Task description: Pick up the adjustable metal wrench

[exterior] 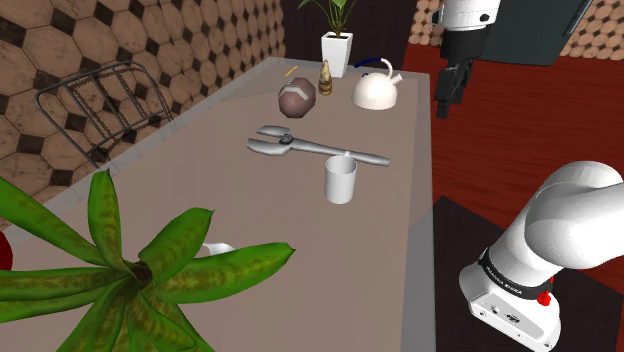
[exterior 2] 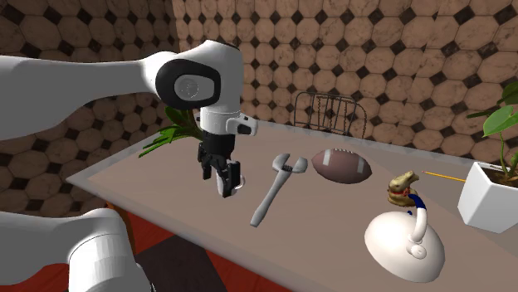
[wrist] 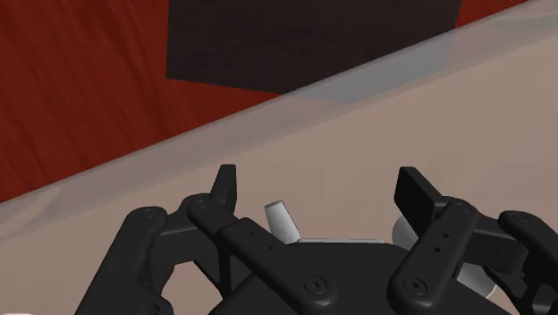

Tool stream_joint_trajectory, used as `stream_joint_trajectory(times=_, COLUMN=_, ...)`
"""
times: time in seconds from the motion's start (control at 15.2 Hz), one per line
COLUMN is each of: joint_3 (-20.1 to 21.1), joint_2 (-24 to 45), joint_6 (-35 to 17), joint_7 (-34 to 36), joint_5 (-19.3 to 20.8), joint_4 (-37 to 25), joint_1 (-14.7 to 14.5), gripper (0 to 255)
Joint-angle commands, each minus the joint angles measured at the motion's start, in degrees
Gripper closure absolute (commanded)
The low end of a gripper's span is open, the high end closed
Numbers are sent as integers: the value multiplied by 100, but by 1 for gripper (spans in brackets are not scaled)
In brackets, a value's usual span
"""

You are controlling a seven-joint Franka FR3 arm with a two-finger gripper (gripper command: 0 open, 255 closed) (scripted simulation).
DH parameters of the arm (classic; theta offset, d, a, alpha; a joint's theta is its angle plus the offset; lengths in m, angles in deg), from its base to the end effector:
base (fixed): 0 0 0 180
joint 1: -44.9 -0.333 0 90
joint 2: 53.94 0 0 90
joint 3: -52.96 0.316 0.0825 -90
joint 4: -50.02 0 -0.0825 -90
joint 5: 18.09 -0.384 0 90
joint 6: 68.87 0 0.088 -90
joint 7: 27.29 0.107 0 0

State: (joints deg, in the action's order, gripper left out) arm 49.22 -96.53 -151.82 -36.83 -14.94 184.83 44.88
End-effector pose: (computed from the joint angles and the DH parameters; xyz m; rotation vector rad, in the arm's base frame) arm 0.3025 -0.0313 0.5686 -3.1190 -0.1875 0.2553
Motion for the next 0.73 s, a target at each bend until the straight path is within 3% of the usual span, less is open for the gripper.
stream_joint_trajectory(times=0.0, joint_3=0, joint_2=0, joint_6=0, joint_7=0, joint_5=0, joint_4=0, joint_1=0, gripper=0)
stream_joint_trajectory(times=0.66, joint_3=57, joint_2=1668, joint_6=-1832, joint_7=-215, joint_5=-167, joint_4=-158, joint_1=-300, gripper=0)
